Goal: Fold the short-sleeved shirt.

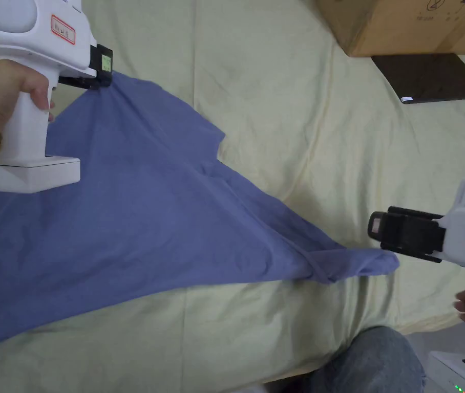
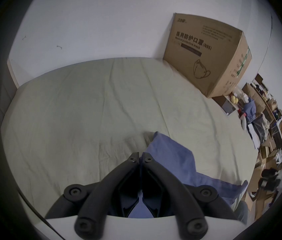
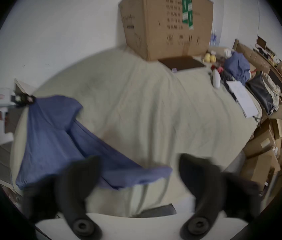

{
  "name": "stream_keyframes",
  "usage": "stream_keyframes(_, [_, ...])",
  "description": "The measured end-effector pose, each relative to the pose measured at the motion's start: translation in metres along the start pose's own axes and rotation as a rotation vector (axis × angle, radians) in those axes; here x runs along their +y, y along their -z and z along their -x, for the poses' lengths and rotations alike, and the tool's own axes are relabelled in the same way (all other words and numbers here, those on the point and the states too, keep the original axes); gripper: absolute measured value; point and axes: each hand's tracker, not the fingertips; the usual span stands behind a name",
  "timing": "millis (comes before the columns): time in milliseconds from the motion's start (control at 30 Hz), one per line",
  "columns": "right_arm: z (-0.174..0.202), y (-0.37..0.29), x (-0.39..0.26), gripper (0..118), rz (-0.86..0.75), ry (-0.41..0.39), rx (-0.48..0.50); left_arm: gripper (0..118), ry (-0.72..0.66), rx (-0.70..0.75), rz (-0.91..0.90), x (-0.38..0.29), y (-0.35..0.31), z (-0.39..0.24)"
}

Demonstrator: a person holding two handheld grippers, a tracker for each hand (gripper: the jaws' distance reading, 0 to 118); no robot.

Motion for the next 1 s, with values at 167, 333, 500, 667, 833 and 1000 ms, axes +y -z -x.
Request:
stream_keyframes(167, [-0.008,0.032,-0.002,110,0.091,0.053,-0.072,0,0.001,0.006,-0.016,0.001,-0.011,0.004])
stream_keyframes(333, [-0.014,0.065,-0.004,102,0.150,0.199,-0.040,0,-0.009,0.013,-0.016,-0.011,-0.024,-0.011])
stream_keyframes(500, [-0.013,0.085,-0.014,21,0.208,0.236,0.013,0,0.004,0.029,-0.003,-0.018,-0.030,-0.021])
stream_keyframes(667, [-0.016,0.059,-0.013,7,0.161,0.243,0.067,0,-0.012,0.049,-0.016,-0.016,-0.035,-0.014])
stream_keyframes(833, [-0.017,-0.006,0.014,7,0.017,0.260,0.193,0,-0.039,0.097,-0.176,-0.014,-0.097,-0.025])
stream_keyframes(1000, [0.003,-0.089,0.062,7,-0.145,0.152,0.306,0,-0.126,0.217,-0.436,0.007,-0.191,0.001])
